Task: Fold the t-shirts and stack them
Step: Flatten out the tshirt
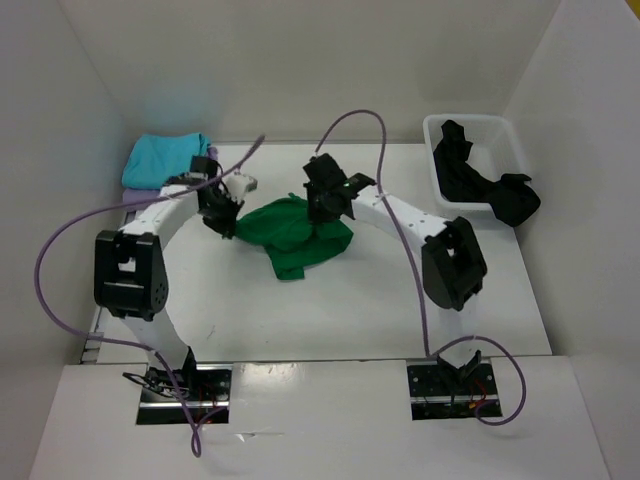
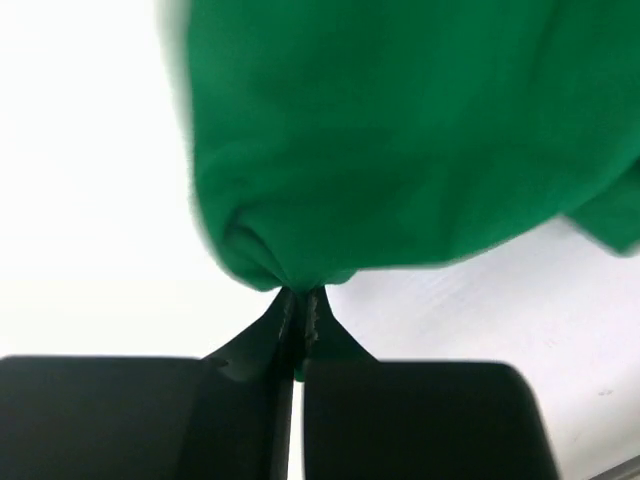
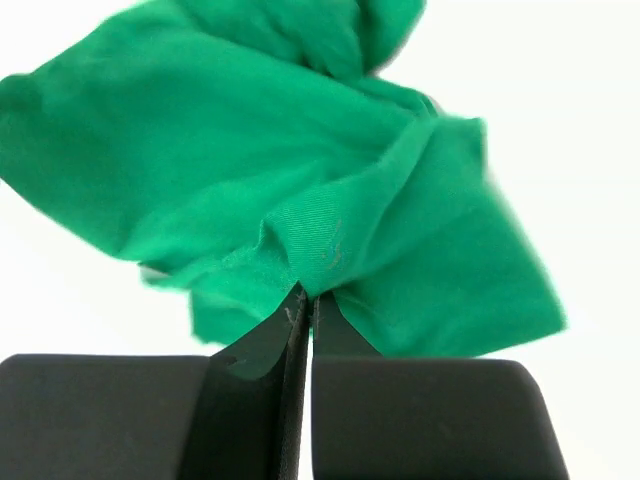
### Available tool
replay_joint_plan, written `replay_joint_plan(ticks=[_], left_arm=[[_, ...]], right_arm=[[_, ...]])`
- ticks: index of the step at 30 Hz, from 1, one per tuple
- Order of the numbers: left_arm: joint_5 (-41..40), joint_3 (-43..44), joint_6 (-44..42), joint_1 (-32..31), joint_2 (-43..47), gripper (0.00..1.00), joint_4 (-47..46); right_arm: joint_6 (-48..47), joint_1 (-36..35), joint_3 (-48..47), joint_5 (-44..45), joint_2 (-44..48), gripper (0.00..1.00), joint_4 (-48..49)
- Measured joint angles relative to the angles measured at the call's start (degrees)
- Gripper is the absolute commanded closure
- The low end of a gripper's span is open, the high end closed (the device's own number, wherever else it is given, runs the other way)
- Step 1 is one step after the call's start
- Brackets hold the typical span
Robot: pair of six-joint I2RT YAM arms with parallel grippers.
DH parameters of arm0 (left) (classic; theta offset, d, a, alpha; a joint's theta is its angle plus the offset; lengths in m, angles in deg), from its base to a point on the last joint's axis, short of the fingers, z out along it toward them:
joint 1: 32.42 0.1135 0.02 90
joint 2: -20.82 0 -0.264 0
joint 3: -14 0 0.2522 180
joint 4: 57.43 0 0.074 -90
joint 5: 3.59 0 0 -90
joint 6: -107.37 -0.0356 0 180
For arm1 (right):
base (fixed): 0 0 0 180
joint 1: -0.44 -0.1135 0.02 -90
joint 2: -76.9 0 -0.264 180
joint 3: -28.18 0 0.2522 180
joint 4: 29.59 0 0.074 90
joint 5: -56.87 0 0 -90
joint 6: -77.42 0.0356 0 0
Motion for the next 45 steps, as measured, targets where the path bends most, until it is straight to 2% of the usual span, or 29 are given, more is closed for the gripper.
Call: replay_joint_plan(ticks=[3, 5, 8, 9, 13, 17, 18, 20, 22, 25, 26, 27, 29, 31, 33, 35, 40, 43, 45], left_arm=[[0.7, 13.6, 0.0, 1.7, 5.9, 1.0, 4.9], [2.5, 27.9, 0.2, 2.5, 8.5, 1.0, 6.3], [7.0, 47.8, 1.4, 1.5, 10.6, 1.0, 5.9], [9.3, 51.7, 1.7, 0.3, 11.6, 1.0, 6.2], [19.0, 59.3, 2.5, -7.7, 12.7, 1.0, 8.5], [25.6, 61.1, 3.3, -15.3, 6.6, 1.0, 11.1], [26.7, 61.3, 3.6, -16.3, 4.0, 1.0, 11.6], [28.2, 61.3, 4.5, -17.6, -0.9, 1.0, 13.0], [28.9, 61.3, 4.8, -19.1, -5.2, 0.96, 15.0], [29.6, 60.9, 2.5, -23.8, -7.7, 0.47, 18.1], [30.1, 60.9, 1.1, -26.6, -7.8, 0.43, 19.4], [30.9, 60.9, -0.7, -29.7, -7.8, 0.34, 21.0], [32.7, 61.5, -4.4, -35.1, -7.7, 0.22, 23.8], [33.6, 62.5, -8.1, -38.6, -7.5, 0.02, 27.2], [32.0, 62.5, -10.8, -38.6, -6.7, 0.0, 29.3], [28.5, 59.2, -10.6, -35.8, -4.1, 0.0, 28.8], [17.4, 36.8, -6.7, -21.2, 7.2, 0.0, 18.0], [8.5, 22.9, -4.6, -11.7, 10.0, 0.0, 9.4], [3.4, 13.5, -4.0, -7.5, 10.2, 0.0, 4.6]], right_arm=[[-1.3, 0.5, 1.5, -2.1, 8.4, 0.99, -0.5], [-1.6, 0.6, 4.4, -5.0, 15.3, 0.91, 0.3], [-0.5, 0.3, 10.8, -7.7, 25.1, 0.65, 1.2], [0.2, 0.2, 13.1, -7.8, 28.0, 0.44, 1.3], [3.6, 2.0, 20.9, -6.7, 36.1, 0.33, -0.8], [6.4, 10.3, 24.9, -4.3, 42.9, 0.28, -4.9], [6.8, 12.2, 25.1, -3.7, 44.8, 0.24, -5.6], [7.3, 14.0, 25.1, -2.8, 48.2, 0.24, -5.9], [7.9, 14.1, 24.8, -2.4, 50.7, 0.21, -6.1], [9.2, 14.2, 23.1, -0.4, 51.5, 0.18, -8.1], [9.7, 14.7, 22.6, 0.5, 51.3, 0.18, -9.0], [10.0, 15.6, 22.2, 1.5, 51.1, 0.18, -9.9], [10.8, 18.2, 21.5, 3.5, 50.8, 0.16, -11.8], [11.0, 20.5, 21.1, 5.0, 50.7, 0.16, -13.2], [11.0, 21.7, 21.0, 6.0, 50.7, 0.16, -14.0], [10.8, 21.7, 21.0, 6.1, 50.4, 0.16, -14.3], [9.4, 19.3, 23.1, 4.0, 47.2, 0.12, -12.5], [8.3, 14.0, 23.5, 3.3, 40.4, 0.07, -11.0], [7.3, 10.8, 23.3, 3.5, 33.6, 0.05, -9.6]])
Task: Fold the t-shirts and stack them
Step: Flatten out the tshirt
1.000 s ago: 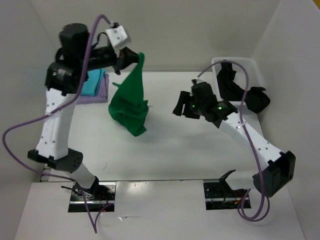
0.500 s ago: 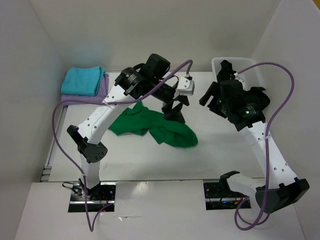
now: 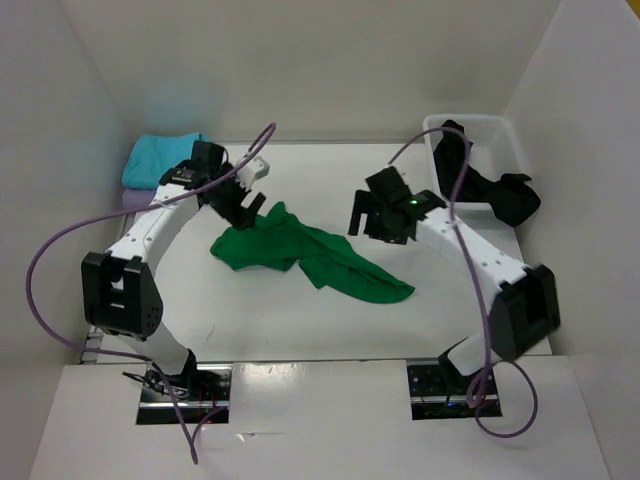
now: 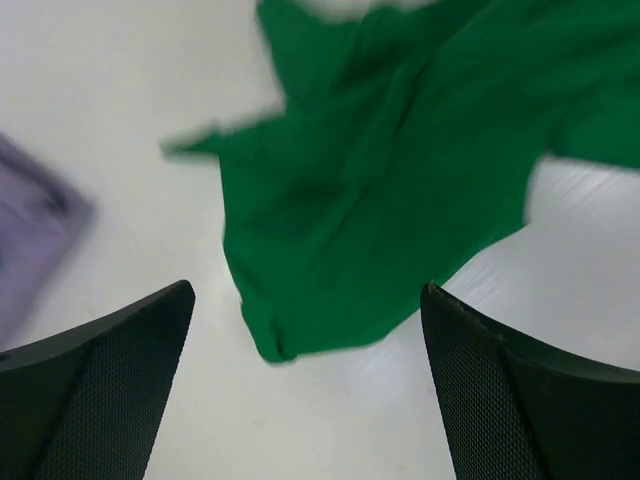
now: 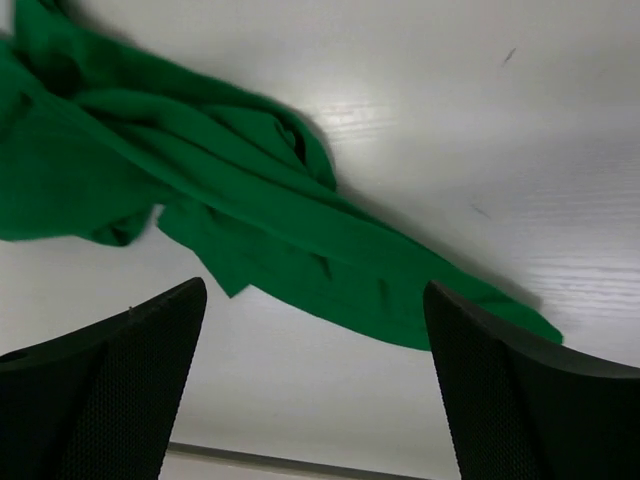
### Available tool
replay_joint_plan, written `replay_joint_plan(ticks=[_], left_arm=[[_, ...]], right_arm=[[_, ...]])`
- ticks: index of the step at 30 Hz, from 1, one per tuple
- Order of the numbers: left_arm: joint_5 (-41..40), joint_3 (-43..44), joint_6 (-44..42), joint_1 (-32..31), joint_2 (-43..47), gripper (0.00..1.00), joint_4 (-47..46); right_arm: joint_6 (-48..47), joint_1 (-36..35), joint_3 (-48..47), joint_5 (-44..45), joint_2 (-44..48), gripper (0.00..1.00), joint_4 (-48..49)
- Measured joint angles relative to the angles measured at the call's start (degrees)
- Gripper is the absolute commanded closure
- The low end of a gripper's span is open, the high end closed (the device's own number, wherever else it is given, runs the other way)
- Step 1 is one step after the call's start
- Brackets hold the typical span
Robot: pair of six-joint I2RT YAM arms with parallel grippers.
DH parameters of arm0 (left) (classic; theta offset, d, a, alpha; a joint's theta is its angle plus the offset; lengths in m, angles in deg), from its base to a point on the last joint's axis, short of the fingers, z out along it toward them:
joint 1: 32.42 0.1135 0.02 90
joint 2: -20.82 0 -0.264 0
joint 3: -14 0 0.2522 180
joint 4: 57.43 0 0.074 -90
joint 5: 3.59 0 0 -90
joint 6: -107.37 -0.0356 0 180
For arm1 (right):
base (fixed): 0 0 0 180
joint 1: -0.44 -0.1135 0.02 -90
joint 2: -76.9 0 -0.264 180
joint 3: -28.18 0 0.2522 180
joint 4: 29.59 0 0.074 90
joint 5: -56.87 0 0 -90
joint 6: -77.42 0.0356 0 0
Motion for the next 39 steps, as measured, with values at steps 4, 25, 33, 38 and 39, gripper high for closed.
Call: replay_joint_plan(ticks=[4, 25, 33, 38, 39], left_arm=[[-7.5, -13.2, 1.8, 6.4, -3.8, 0.0, -4.1], [4.6, -7.0, 0.4, 17.2, -17.0, 1.0, 0.0], [12.0, 16.4, -2.1, 20.7, -0.2, 1.0, 8.5], [17.6, 45.9, -2.0, 21.4, 5.2, 1.0, 10.8], [19.2, 51.3, -1.8, 21.4, 5.3, 1.0, 11.3]], right_arm=[[-2.5, -2.2, -0.1, -0.8, -12.1, 0.0, 2.1], [-7.2, -2.2, -0.2, -2.1, -23.6, 1.0, 6.4], [-8.5, -2.2, -13.8, 0.8, -22.1, 1.0, 3.0], [-9.7, -1.8, -31.0, 0.9, -19.4, 0.7, 4.1], [-9.8, -1.6, -34.0, 0.5, -18.9, 0.6, 4.2]])
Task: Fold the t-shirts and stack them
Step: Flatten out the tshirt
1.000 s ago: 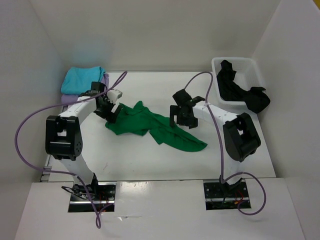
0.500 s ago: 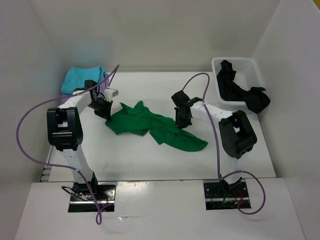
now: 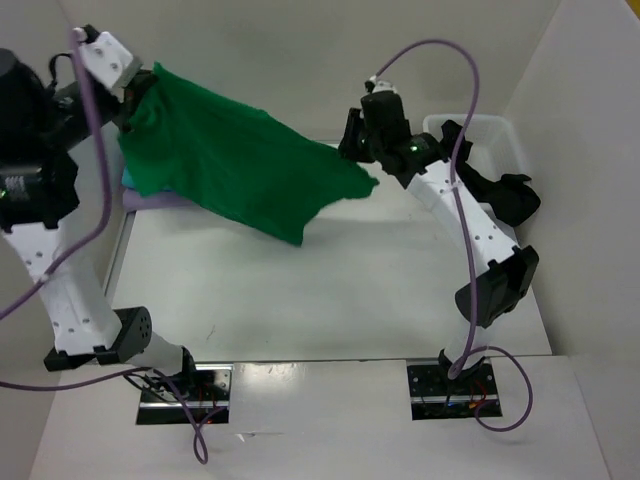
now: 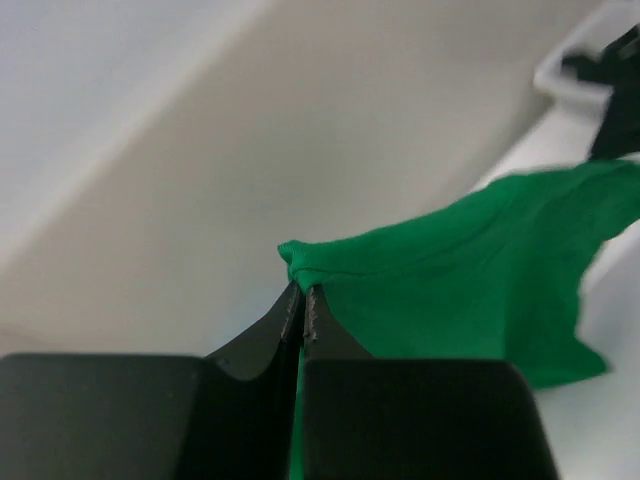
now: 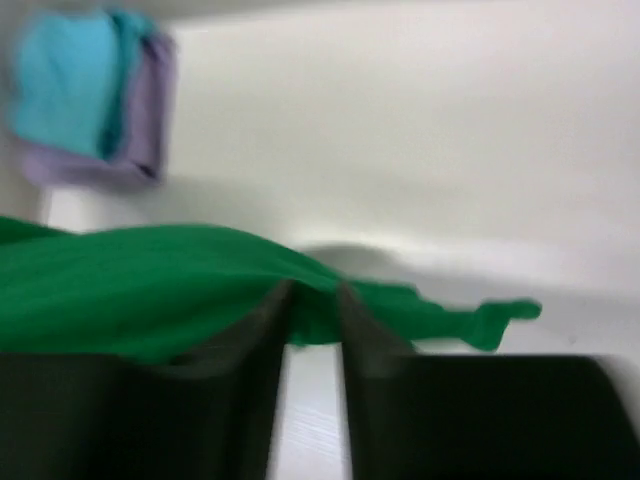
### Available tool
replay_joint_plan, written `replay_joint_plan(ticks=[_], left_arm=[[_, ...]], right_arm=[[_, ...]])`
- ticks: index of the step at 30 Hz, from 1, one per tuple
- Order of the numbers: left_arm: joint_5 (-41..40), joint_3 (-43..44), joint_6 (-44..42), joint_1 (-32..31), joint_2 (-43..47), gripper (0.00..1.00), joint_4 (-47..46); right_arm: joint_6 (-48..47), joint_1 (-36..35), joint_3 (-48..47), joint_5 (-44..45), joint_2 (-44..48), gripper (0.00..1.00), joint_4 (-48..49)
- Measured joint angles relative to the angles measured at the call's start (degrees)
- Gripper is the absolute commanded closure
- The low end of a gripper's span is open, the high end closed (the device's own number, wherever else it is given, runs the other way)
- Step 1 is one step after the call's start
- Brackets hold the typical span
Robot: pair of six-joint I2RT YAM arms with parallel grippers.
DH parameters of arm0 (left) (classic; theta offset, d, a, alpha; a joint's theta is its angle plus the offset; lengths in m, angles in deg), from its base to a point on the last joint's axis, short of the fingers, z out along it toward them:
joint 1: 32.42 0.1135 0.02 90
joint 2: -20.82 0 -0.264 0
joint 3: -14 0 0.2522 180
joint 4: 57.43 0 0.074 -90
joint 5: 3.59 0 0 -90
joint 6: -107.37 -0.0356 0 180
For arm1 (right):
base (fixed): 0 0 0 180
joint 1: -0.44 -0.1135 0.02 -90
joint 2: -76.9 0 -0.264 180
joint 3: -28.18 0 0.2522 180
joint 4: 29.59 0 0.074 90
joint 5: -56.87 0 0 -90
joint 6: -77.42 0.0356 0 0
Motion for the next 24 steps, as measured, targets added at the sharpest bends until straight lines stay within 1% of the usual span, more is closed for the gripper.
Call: replay_joint_plan(ticks=[2, 3, 4, 5, 6, 7, 10, 11, 12, 14, 15, 16, 17, 18, 20, 22, 24], left_arm=[[3.7, 8.8, 2.0, -0.1, -0.2, 1.0, 0.0], [6.0, 11.6, 3.4, -0.2, -0.5, 1.0, -0.4], [8.4, 12.9, 5.2, -0.5, -0.1, 1.0, -0.9], [11.4, 12.5, 7.1, -1.2, 0.5, 1.0, -1.5], [14.4, 10.2, 8.9, -2.2, 1.2, 1.0, -2.7], [17.0, 6.5, 10.5, -3.6, 2.6, 1.0, -3.9], [22.5, -4.9, 13.4, -9.2, 4.5, 1.0, -5.6], [23.4, -8.6, 13.8, -10.8, 4.5, 1.0, -5.5], [23.8, -13.3, 13.8, -12.9, 4.3, 1.0, -5.5], [23.5, -20.4, 13.8, -15.9, 1.6, 0.98, -5.2], [22.7, -23.6, 13.9, -17.5, 0.2, 0.92, -4.8], [21.4, -26.3, 13.9, -19.3, -1.2, 0.65, -4.5], [20.2, -28.6, 13.7, -21.4, -2.4, 0.52, -4.4], [18.9, -30.9, 13.5, -24.2, -3.3, 0.34, -4.4], [16.7, -34.6, 12.4, -30.3, -4.4, 0.0, -3.7], [14.3, -35.5, 10.1, -36.3, -5.2, 0.0, -2.1], [11.9, -35.1, 8.6, -39.8, -5.3, 0.0, -1.2]], right_arm=[[-0.8, 0.8, -5.9, -0.2, 0.1, 0.49, -0.3], [-1.1, 1.3, -7.9, -0.1, -0.1, 0.36, -0.3], [-1.2, 1.8, -9.2, 0.1, -0.3, 0.32, -0.5], [-1.5, 2.1, -9.6, 0.3, -0.5, 0.3, -0.6], [-1.7, 2.5, -9.5, 0.5, -0.6, 0.28, -1.0], [-1.7, 2.8, -8.7, 0.7, -0.6, 0.28, -1.1], [-1.3, 3.3, -3.0, 1.2, 0.2, 0.25, -1.7], [-1.1, 3.5, -1.0, 1.3, 0.5, 0.25, -2.4], [-0.9, 3.6, 1.2, 1.4, 1.1, 0.21, -3.0], [0.0, 4.2, 6.1, 1.8, 3.0, 0.21, -3.6], [0.2, 4.4, 7.9, 2.0, 4.1, 0.19, -4.1], [0.7, 4.9, 10.0, 2.3, 5.6, 0.16, -4.2], [1.1, 5.2, 11.8, 2.4, 7.1, 0.16, -4.7], [1.5, 5.5, 13.4, 2.6, 8.8, 0.13, -4.9], [2.5, 6.1, 15.6, 2.8, 11.8, 0.07, -5.2], [3.2, 6.4, 16.8, 3.1, 14.3, 0.05, -5.3], [3.9, 6.5, 17.5, 3.2, 16.0, 0.05, -5.4]])
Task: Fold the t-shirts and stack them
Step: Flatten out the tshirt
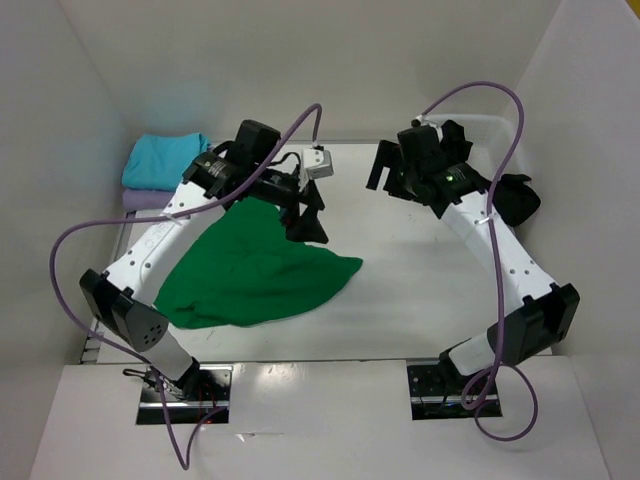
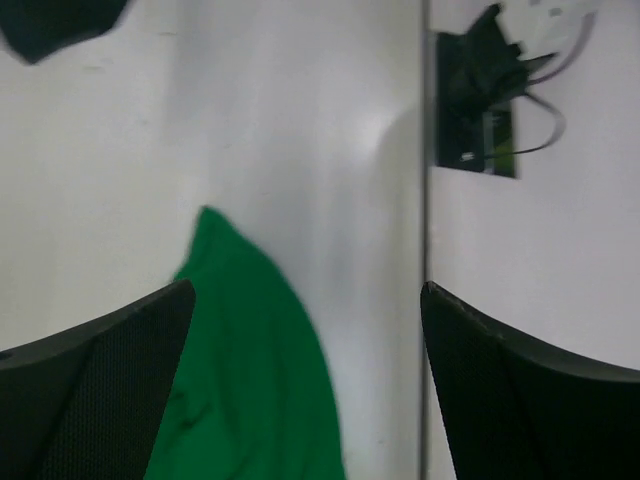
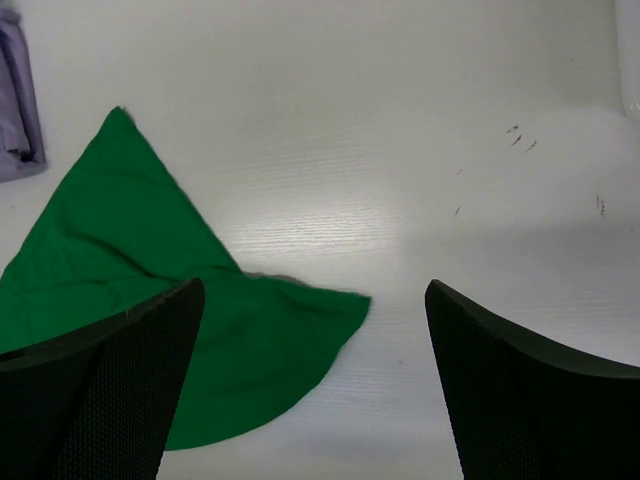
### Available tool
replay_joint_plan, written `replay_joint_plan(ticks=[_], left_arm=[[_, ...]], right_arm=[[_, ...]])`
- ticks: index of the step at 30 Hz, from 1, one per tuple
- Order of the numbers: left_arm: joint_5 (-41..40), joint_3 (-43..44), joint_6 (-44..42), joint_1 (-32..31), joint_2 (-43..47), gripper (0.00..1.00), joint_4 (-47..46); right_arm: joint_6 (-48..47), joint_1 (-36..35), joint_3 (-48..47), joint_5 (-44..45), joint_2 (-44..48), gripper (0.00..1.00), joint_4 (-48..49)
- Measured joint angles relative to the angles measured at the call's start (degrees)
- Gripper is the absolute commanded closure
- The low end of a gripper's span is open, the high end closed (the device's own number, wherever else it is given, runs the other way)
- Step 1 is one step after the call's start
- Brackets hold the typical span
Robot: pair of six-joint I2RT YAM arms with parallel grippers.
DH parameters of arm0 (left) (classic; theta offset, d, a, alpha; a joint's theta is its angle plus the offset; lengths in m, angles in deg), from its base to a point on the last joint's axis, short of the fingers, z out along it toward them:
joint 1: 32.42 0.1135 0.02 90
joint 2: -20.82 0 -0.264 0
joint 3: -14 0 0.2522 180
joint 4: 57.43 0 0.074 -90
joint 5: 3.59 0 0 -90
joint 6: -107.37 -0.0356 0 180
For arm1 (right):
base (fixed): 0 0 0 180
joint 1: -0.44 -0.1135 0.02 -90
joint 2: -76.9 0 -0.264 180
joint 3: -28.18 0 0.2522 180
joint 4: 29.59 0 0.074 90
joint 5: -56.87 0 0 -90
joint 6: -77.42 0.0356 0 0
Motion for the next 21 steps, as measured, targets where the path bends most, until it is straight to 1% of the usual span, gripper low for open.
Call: replay_joint_plan(ticks=[1, 3, 4, 6, 8, 11, 12, 14, 16, 18, 19, 20, 21], left_arm=[[-2.2, 0.7, -0.8, -0.6, 0.3, 0.0, 0.4], [-7.3, 2.1, -1.5, 0.3, 1.5, 0.0, 0.2], [-9.7, 2.3, -1.4, 1.8, 2.5, 0.0, -0.2], [-16.9, 0.9, -1.2, 6.7, 5.9, 0.0, -2.3], [-25.0, -5.0, -1.1, 13.0, 10.9, 0.0, -5.9], [-36.7, -16.7, -1.1, 20.7, 17.4, 0.0, -8.9], [-40.0, -20.7, -1.1, 22.3, 18.8, 0.0, -9.0], [-45.7, -27.6, -1.0, 24.6, 19.4, 0.0, -9.6], [-52.2, -35.6, -1.1, 26.9, 19.3, 0.0, -11.1], [-56.7, -41.7, -1.1, 29.6, 19.0, 0.0, -11.5], [-58.5, -44.1, -1.1, 31.3, 19.0, 0.0, -11.7], [-60.0, -45.8, -1.1, 32.8, 19.0, 0.0, -11.8], [-61.3, -46.9, -1.2, 34.2, 19.0, 0.0, -12.0]], right_arm=[[0.4, 0.0, 0.2, 0.0, 0.5, 0.05, 0.0], [0.6, -0.1, 0.5, -0.2, 0.9, 0.05, 0.0], [0.8, -0.5, 0.5, -0.1, 0.9, 0.05, 0.0], [1.0, -2.2, 0.5, -0.2, -0.3, 0.06, 0.0], [1.2, -5.5, 0.1, -0.3, -3.2, 0.07, 0.3], [1.2, -11.0, -1.7, -1.3, -11.6, 0.07, 1.6], [1.2, -12.6, -2.1, -2.1, -15.0, 0.05, 2.2], [1.2, -14.9, -2.8, -4.0, -21.5, 0.0, 3.0], [0.9, -16.8, -4.2, -6.2, -27.3, 0.0, 3.1], [0.5, -18.5, -6.9, -8.0, -33.0, 0.0, 3.1], [0.3, -19.1, -8.2, -8.5, -35.0, 0.01, 3.0], [0.1, -19.7, -9.3, -8.8, -36.6, 0.04, 3.1], [-0.2, -20.3, -10.2, -9.2, -37.9, 0.22, 3.1]])
